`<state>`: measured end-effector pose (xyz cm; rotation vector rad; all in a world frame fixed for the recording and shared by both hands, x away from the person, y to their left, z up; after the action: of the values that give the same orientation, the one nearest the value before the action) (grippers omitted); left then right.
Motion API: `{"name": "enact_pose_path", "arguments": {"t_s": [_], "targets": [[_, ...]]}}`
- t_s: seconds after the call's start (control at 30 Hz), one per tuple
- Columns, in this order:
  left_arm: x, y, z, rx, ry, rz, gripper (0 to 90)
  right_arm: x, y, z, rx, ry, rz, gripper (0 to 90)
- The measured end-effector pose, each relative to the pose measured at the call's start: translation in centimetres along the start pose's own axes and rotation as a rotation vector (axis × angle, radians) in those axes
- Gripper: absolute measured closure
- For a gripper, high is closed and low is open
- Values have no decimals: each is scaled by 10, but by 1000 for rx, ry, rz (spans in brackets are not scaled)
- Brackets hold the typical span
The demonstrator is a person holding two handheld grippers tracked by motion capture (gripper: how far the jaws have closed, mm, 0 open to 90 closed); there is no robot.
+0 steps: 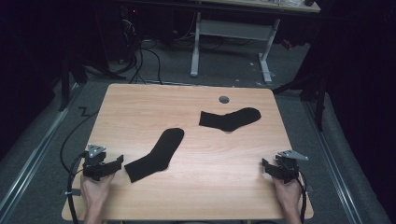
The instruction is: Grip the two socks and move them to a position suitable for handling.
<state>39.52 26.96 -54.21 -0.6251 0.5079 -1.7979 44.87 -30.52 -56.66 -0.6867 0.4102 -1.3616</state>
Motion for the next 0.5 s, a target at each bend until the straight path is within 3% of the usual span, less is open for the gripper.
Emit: {"name": "enact_pose_path", "arguments": {"t_s": [0.03, 0.1, 0.13, 0.23, 0.33, 0.4, 0.5], "targets": [[0, 0, 0, 0, 0, 0, 297, 0, 0, 0, 0, 0, 0, 367], [21, -1, 5, 3, 24, -37, 304, 0, 0, 0, 0, 0, 0, 367], [21, -1, 5, 3, 24, -37, 310, 0, 0, 0, 0, 0, 0, 366], [42, 1, 8, -21, 47, -59, 326, 0, 0, 0, 0, 0, 1, 366], [62, 8, 10, -48, 32, -93, 343, 0, 0, 0, 0, -1, 1, 366], [77, 16, 13, -69, 60, -91, 363, 0, 0, 0, 1, -7, 4, 365], [86, 21, 13, -87, 83, -89, 375, -1, 0, 0, 1, -10, 8, 365]]}}
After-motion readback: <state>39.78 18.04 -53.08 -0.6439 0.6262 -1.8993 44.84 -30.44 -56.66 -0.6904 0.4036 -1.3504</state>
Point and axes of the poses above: each handheld gripper's, and its own axes: y roughly forward along the jaws, z roughly out of its top, x roughly to its right, the point moved 9 cm from there along y, roughly forward along the jaws, and after that the axes turned 9 degrees about -z, right-handed, at the moved point
